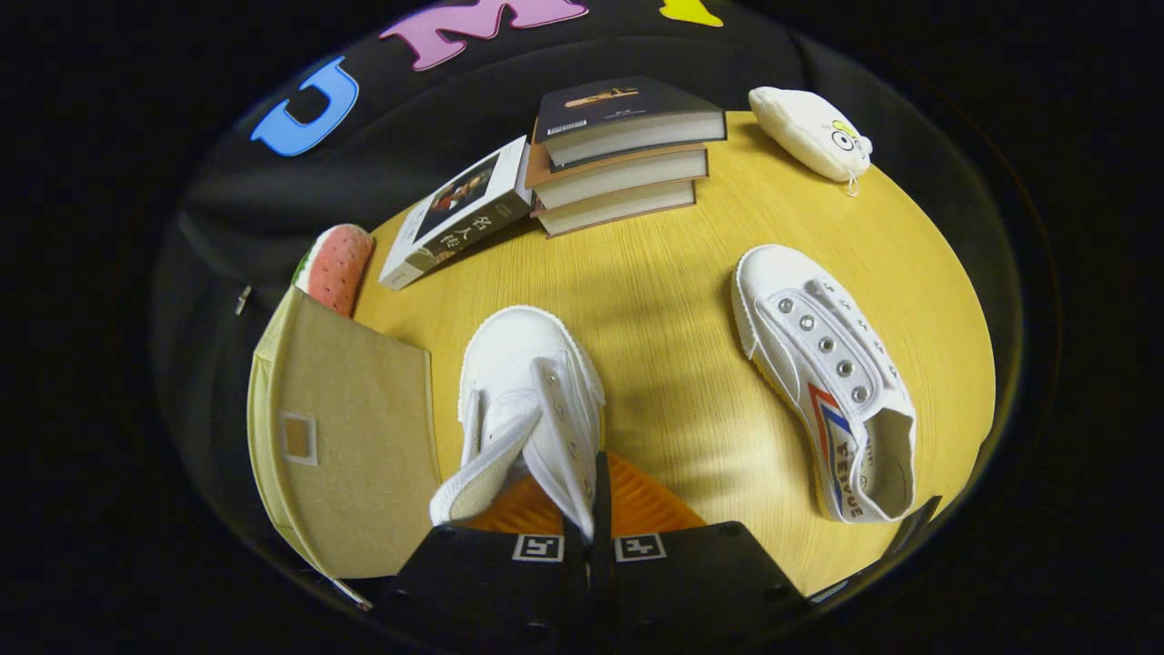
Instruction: Open the storage box then place both shoes into the box .Put the left shoe in first, then the right shoe, with the right side of both shoes facing outward in a uniform manner.
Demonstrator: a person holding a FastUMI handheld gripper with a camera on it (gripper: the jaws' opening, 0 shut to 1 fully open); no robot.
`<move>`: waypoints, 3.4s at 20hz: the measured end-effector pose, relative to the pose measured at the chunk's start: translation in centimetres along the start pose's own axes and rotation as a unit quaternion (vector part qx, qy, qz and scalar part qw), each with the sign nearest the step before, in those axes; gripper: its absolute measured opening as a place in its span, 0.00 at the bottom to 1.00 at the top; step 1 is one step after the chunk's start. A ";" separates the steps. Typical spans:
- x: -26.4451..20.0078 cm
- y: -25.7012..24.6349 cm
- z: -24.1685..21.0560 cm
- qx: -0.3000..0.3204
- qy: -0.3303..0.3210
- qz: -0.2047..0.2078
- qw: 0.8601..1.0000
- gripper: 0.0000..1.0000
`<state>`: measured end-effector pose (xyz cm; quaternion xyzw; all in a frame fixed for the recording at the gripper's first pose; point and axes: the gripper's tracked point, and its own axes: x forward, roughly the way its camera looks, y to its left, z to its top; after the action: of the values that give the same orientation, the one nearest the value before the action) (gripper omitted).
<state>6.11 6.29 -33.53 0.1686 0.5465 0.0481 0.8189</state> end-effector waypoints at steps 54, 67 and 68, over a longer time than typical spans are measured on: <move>-14.4 16.4 4.0 -0.132 -0.104 0.066 0.984 0.99; -13.8 -12.7 7.4 -0.195 -0.066 -0.104 0.973 0.99; -13.2 -14.3 7.1 -0.210 -0.056 -0.113 0.970 0.99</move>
<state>5.86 -12.15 -24.15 -0.0671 0.4931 0.0597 0.8653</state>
